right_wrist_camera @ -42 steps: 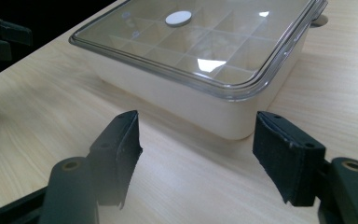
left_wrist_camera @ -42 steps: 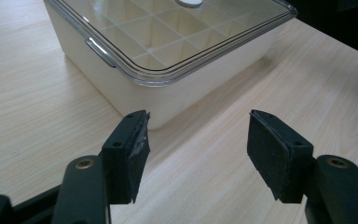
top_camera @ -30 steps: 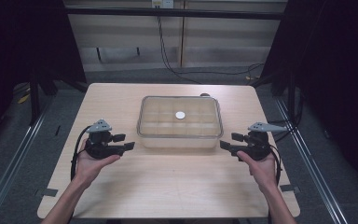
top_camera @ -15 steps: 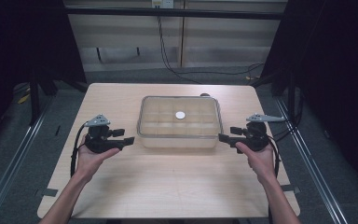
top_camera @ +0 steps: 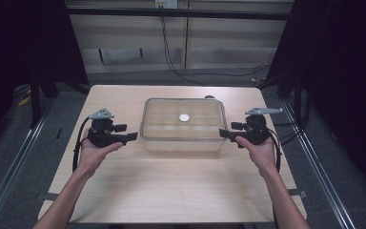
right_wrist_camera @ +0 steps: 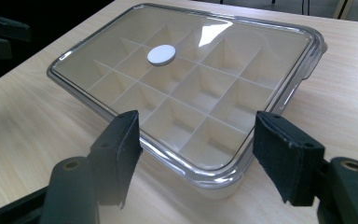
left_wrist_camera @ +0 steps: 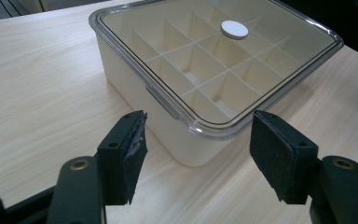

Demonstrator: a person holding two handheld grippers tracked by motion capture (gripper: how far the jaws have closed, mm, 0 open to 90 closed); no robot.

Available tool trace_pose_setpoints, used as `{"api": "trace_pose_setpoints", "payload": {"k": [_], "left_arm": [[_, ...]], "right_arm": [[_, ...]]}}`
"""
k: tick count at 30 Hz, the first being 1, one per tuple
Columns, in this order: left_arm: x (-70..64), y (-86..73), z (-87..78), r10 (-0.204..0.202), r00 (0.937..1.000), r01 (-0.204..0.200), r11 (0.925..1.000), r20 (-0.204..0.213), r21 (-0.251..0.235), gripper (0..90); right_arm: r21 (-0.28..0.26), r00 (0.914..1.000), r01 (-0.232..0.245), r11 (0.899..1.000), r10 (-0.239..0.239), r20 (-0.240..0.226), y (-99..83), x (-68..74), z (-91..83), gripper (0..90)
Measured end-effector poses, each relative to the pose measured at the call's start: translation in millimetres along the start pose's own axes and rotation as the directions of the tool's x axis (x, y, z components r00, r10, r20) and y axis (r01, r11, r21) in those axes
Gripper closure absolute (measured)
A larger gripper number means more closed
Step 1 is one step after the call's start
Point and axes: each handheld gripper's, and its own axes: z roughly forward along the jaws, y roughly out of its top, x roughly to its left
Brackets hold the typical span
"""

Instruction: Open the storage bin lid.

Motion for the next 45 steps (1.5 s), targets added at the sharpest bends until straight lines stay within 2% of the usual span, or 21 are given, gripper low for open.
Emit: {"api": "trace_pose_setpoints", "payload": {"k": [8, 17, 23, 24, 27, 28, 31, 34, 38, 39, 44, 45], "left_arm": [[11.7, 9.0, 7.7, -0.018, 0.9997, 0.018, 0.9998, 0.017, -0.009, 32.5], [17.7, 18.4, 19.1, -0.027, 0.9996, 0.027, 0.9996, -0.002, 0.0, 32.3], [24.5, 21.6, 30.4, -0.057, 0.9983, 0.057, 0.9984, 0.005, 0.002, 33.9], [26.4, 21.1, 34.5, -0.06, 0.9982, 0.06, 0.9982, -0.006, 0.009, 33.3], [27.2, 20.2, 36.9, -0.055, 0.9984, 0.055, 0.9983, -0.015, 0.018, 31.7], [27.4, 19.0, 39.4, -0.065, 0.9978, 0.065, 0.9976, -0.016, 0.022, 31.1], [28.3, 18.6, 41.3, -0.051, 0.9986, 0.051, 0.9982, -0.013, 0.032, 29.9], [28.0, 18.5, 42.8, -0.058, 0.9983, 0.058, 0.998, -0.01, 0.025, 28.9], [28.6, 16.5, 49.9, -0.058, 0.9983, 0.058, 0.9974, 0.001, 0.042, 26.3], [27.2, 16.1, 52.4, -0.071, 0.9975, 0.071, 0.9968, 0.001, 0.036, 25.8], [25.2, 17.0, 57.9, -0.056, 0.9983, 0.055, 0.9971, 0.016, 0.052, 24.8], [25.2, 17.0, 57.9, -0.056, 0.9983, 0.055, 0.9971, 0.016, 0.052, 24.8]], "right_arm": [[0.024, 0.9994, 0.027, 0.999, -0.027, 0.019, 12.9, -9.6, 12.7, 31.8], [0.028, 0.9994, -0.012, 1.0, 0.011, 0.032, 22.0, -23.6, 28.4, 30.3], [0.026, 0.9989, -0.023, 0.999, 0.022, 0.042, 25.4, -31.7, 40.5, 30.2], [0.026, 0.9987, -0.038, 0.999, 0.037, 0.036, 23.0, -35.1, 46.7, 30.2], [0.036, 0.9983, -0.04, 0.999, 0.038, 0.045, 21.8, -36.8, 51.7, 30.2], [0.04, 0.9981, -0.041, 0.998, 0.04, 0.048, 21.3, -38.1, 55.0, 30.2], [0.052, 0.9971, -0.043, 0.998, 0.039, 0.064, 21.8, -40.9, 58.7, 30.0], [0.05, 0.9961, -0.048, 0.998, 0.044, 0.076, 22.1, -44.5, 61.7, 29.9], [0.063, 0.9936, -0.064, 0.996, 0.058, 0.097, 19.6, -51.1, 69.7, 26.8], [0.066, 0.9933, -0.071, 0.995, 0.064, 0.096, 19.2, -52.0, 71.0, 26.2], [0.048, 0.9934, -0.086, 0.995, 0.082, 0.081, 21.3, -54.8, 79.9, 22.9], [0.052, 0.9924, -0.085, 0.995, 0.08, 0.093, 22.1, -54.3, 81.3, 22.8]]}}
